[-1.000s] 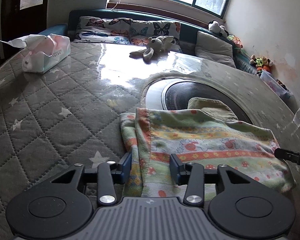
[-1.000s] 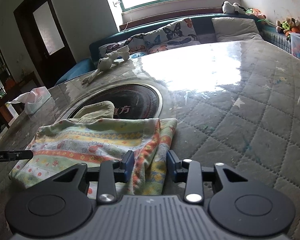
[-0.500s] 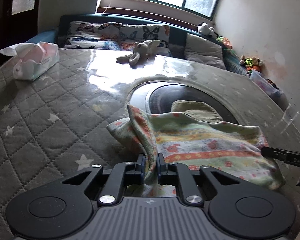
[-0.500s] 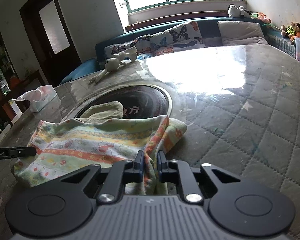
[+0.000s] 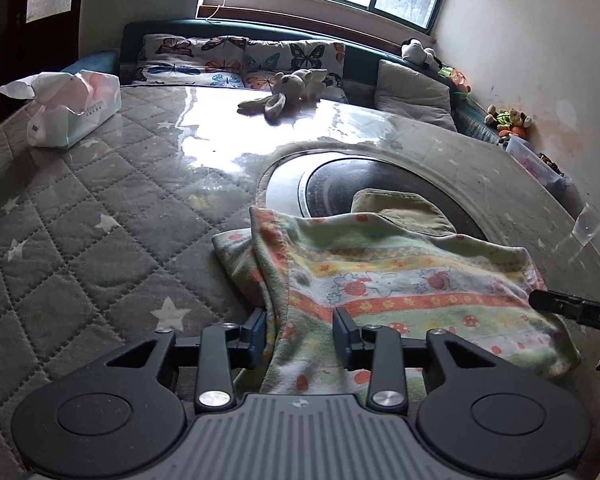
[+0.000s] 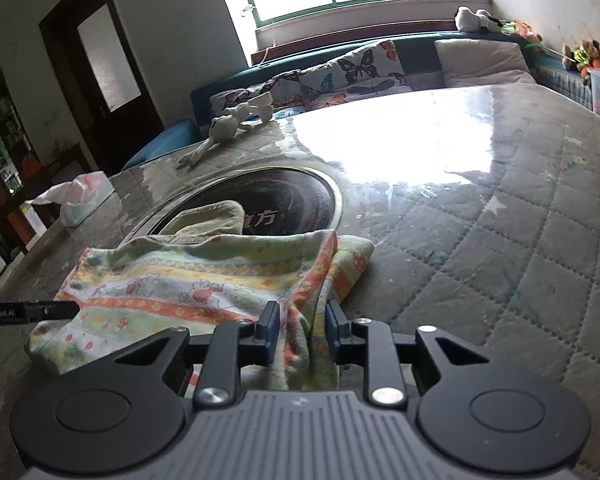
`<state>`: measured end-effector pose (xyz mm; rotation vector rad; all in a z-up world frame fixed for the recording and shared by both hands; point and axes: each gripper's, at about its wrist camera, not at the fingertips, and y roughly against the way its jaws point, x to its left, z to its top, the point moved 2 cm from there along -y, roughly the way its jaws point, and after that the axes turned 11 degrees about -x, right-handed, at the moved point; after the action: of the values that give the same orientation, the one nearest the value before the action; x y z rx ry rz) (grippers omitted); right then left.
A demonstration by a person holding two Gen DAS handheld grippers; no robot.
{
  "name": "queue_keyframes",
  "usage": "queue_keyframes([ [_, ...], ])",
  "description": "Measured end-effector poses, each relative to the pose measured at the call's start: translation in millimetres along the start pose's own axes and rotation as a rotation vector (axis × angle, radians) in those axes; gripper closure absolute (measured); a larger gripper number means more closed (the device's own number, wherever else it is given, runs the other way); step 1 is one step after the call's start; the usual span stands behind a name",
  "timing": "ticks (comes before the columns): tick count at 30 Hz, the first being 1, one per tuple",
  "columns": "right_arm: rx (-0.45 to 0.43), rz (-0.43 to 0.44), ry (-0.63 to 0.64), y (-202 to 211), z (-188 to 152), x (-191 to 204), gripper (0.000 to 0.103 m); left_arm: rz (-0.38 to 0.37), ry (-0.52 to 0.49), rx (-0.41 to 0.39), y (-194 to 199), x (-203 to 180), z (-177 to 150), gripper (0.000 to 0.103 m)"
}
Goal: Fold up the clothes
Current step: 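Lift the gripped edge with both grippers and fold it over the shirt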
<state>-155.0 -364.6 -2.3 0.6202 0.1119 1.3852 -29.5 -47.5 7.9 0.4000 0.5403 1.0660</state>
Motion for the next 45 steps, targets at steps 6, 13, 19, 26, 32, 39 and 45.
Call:
queue_keyframes([
  [6, -0.033, 0.016, 0.001, 9.3, 3.4, 6.9, 0.093, -0.017, -0.018, -0.021, 7.5, -10.7, 9.3, 0.089],
  [13, -0.097, 0.022, 0.040, 33.2, 18.5, 16.7, 0.094, -0.081, -0.060, -0.089, 22.4, -33.7, 28.2, 0.091],
  [19, -0.128, 0.018, 0.051, 45.9, 24.6, 19.2, 0.094, -0.109, -0.067, -0.102, 24.5, -48.5, 31.1, 0.092],
  [26, -0.146, 0.006, 0.063, 55.9, 27.5, 15.6, 0.094, -0.113, -0.065, -0.101, 25.9, -51.4, 30.4, 0.092],
  [32, -0.164, 0.008, 0.073, 60.8, 34.8, 16.6, 0.094, -0.121, -0.078, -0.120, 32.1, -53.6, 35.6, 0.092],
  [39, -0.164, 0.071, 0.146, 54.0, 51.5, 42.6, 0.094, -0.077, -0.047, -0.147, 43.7, -33.1, 40.4, 0.092],
  [45, -0.166, 0.155, 0.193, 32.0, 69.6, 84.9, 0.095, -0.001, -0.011, -0.190, 65.6, 7.1, 52.3, 0.092],
])
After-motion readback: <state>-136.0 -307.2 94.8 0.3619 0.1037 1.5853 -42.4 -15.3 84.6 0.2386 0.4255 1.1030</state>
